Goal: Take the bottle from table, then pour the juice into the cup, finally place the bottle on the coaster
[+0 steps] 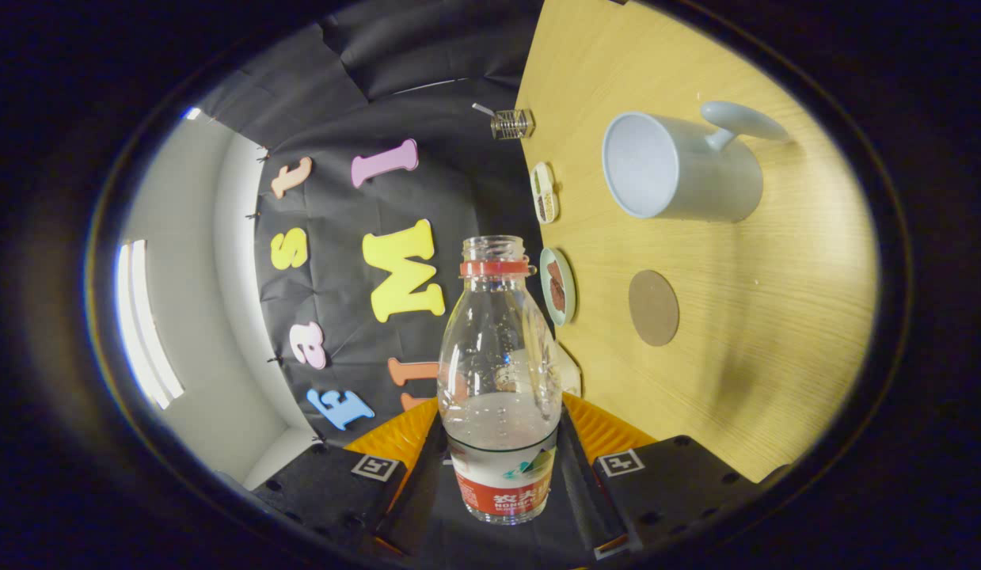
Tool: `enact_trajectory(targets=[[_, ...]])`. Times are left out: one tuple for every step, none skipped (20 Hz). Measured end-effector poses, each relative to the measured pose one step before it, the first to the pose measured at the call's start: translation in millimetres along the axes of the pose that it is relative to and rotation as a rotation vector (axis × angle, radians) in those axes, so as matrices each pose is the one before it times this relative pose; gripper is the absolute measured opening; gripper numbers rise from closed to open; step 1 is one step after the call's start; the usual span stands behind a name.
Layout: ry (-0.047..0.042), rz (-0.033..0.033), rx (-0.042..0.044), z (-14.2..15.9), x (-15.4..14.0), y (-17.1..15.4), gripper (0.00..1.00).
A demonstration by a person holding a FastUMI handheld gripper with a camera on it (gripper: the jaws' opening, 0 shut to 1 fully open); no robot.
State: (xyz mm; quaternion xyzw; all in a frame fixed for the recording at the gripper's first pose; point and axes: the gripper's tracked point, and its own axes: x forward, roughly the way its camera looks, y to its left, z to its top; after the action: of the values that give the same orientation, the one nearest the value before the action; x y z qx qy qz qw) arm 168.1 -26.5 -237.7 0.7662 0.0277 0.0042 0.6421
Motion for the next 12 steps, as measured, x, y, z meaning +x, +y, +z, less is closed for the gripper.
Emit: enact_trajectory(targets=[[-0.00146, 0.00209, 0.01165, 0.79, -0.83, 0.20, 0.76], [-0.00370, 0.00318, 0.01243, 0.95, -0.59, 0.64, 0.76], [-0.00529, 0.00474, 0.01544, 2.16, -0.49, 2.17, 0.76], [-0.00305, 0.00159, 0.00918, 1.37, -1.13, 1.27, 0.76], [-0.00407, -0.00094, 0.00737, 0.49, -1.57, -0.66, 0.77], [0.00151, 0.00023, 0.00440, 0.35, 0.26, 0.15, 0.77], [0.00040, 0.00066, 0.00526, -0.06, -0.56, 1.17, 0.76], [-0.00075, 0.00196, 0.00547, 0.30, -0.02, 0.64, 0.76], [-0.00127, 0.00154, 0.00432, 2.69, 0.48, 1.77, 0.76], [0.00093, 0.00073, 0.00450, 0.60, 2.64, 2.10, 0.76], [0.00001, 0.00273, 0.00718, -0.74, 2.16, 3.03, 0.76], [0.00105, 0.00248, 0.00456, -0.28, 1.43, 2.09, 0.77]])
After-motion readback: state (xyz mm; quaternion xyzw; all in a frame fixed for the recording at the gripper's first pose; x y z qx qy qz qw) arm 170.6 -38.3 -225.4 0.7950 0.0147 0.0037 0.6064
